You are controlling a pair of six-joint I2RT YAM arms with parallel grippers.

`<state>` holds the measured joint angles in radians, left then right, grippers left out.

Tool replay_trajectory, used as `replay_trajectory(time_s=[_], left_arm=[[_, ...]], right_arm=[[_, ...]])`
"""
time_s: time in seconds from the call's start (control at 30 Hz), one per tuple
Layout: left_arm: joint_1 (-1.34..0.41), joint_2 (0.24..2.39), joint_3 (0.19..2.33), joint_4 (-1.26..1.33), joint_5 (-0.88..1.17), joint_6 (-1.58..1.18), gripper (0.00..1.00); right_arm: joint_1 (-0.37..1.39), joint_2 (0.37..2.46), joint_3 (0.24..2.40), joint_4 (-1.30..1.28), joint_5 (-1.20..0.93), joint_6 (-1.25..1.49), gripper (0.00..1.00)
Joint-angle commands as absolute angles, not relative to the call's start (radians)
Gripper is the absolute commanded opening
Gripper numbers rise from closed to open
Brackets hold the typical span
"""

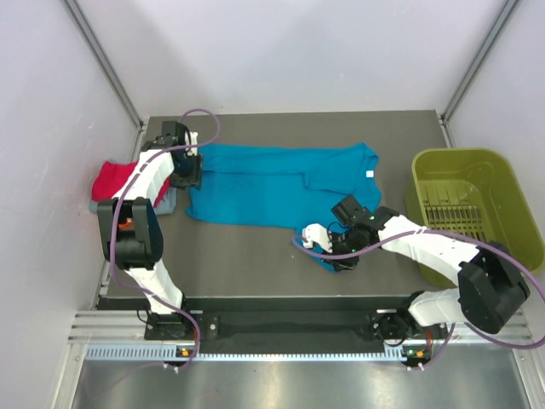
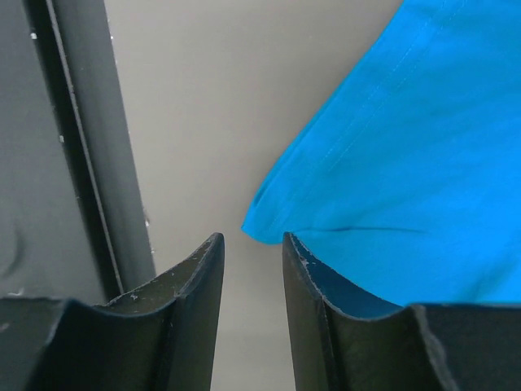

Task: Fold and stack the t-shirts
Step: Fold the tshirt

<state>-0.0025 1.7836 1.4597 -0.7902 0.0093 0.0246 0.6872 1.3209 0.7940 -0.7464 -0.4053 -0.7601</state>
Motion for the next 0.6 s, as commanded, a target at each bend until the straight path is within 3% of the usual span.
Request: replay_trajectory(time_s=[0.0,0.57], left_arm=[[0.028,1.805,1.496,-0.756,0.012,0.017,0.54],[0.075,1.879,1.615,-0.779,0.077,0.003,0.53]], right_arm=[[0.736,1.305,0.792,-0.66,-0.382,-0.787,0.35],[0.834,1.376,0.759,-0.64,-0.253,-0.801,0.34]])
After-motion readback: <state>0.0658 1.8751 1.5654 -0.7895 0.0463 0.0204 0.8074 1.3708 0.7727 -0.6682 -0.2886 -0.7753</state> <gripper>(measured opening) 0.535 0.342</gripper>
